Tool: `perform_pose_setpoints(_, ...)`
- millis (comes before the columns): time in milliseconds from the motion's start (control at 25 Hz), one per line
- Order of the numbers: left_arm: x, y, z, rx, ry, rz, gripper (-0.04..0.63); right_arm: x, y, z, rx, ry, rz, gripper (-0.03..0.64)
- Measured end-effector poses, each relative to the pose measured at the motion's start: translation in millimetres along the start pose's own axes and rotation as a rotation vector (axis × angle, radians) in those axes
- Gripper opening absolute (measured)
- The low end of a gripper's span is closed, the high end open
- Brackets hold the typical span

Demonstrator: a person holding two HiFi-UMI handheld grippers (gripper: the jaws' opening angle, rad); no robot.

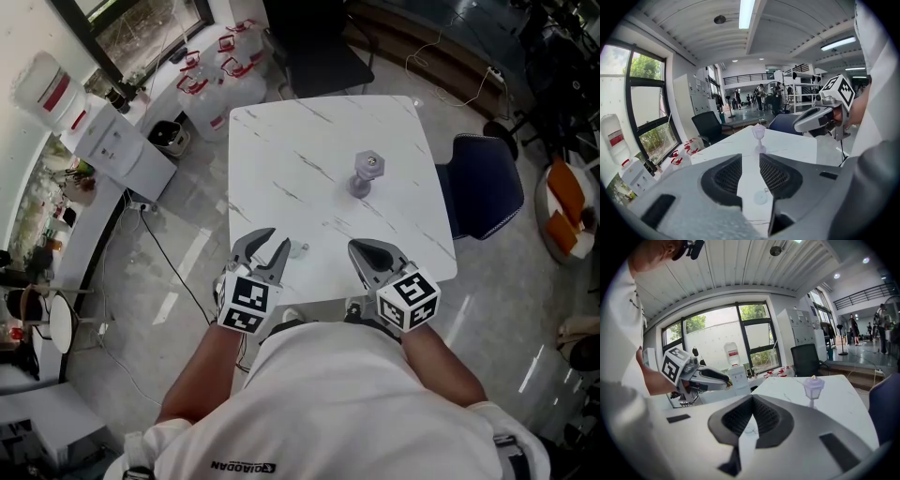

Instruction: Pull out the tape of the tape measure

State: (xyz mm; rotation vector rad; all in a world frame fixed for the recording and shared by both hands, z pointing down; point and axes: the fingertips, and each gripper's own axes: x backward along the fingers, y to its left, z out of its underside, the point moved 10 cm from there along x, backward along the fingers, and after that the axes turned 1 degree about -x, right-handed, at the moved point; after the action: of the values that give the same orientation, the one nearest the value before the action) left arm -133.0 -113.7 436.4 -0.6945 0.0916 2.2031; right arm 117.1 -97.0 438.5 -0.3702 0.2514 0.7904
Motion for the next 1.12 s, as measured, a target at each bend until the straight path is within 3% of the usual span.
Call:
perform_pose_setpoints(680, 0, 0, -3, -0.031, 0.005, 0.015, 0.181, 3, 1, 0, -0.002, -0.007, 0.007, 0.005)
perform_pose_setpoints(1120, -14, -6, 3, -0.086, 0.047, 0.071, 0.204, 3, -2, 3, -0.01, -0.001, 0.014, 0.005)
